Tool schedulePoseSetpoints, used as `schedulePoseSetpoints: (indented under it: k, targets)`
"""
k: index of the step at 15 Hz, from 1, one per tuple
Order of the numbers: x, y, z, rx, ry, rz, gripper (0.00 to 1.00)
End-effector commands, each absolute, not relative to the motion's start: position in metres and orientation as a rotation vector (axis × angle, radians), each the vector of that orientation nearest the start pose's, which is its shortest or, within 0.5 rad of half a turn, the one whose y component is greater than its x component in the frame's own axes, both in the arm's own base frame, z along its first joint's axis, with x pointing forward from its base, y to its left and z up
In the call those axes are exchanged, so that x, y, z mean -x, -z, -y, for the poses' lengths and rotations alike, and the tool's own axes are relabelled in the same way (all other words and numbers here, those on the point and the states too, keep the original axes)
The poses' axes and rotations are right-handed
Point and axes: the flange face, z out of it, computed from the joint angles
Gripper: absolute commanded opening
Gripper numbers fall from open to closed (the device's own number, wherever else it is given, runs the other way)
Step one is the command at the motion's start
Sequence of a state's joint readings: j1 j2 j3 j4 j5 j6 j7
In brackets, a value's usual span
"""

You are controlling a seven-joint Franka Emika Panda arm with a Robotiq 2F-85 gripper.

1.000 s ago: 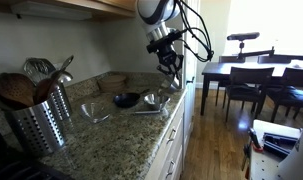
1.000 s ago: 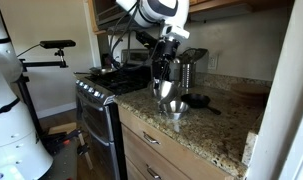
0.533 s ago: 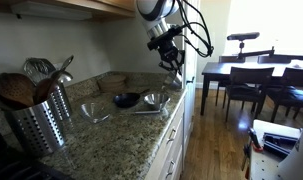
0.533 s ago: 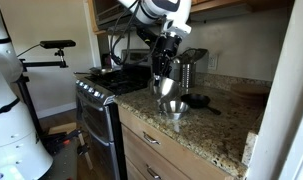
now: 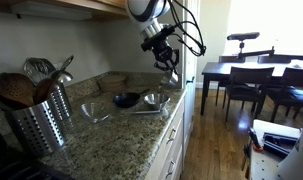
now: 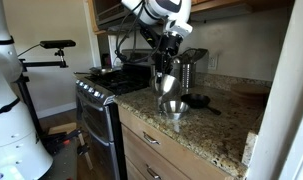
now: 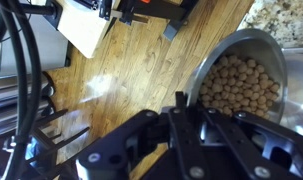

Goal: Pour the contents in the bowl on the left into the bowl on the right

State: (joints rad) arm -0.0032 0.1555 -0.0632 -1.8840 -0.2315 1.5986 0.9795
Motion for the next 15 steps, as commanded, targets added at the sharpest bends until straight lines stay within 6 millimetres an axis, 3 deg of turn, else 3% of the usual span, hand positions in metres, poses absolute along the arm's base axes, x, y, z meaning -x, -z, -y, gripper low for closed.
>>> schedulePoseSetpoints:
  k: [1,6,15]
  targets:
    - [-0.555,-0.394,0.051,3.143,-0.588,-1.687,0.08]
    - [-0.562,-0.386,0.053,3.19,-0.637,-1.694,0.08]
    - [-0.569,-0.394,0.049,3.288,-0.676,-1.7,0.08]
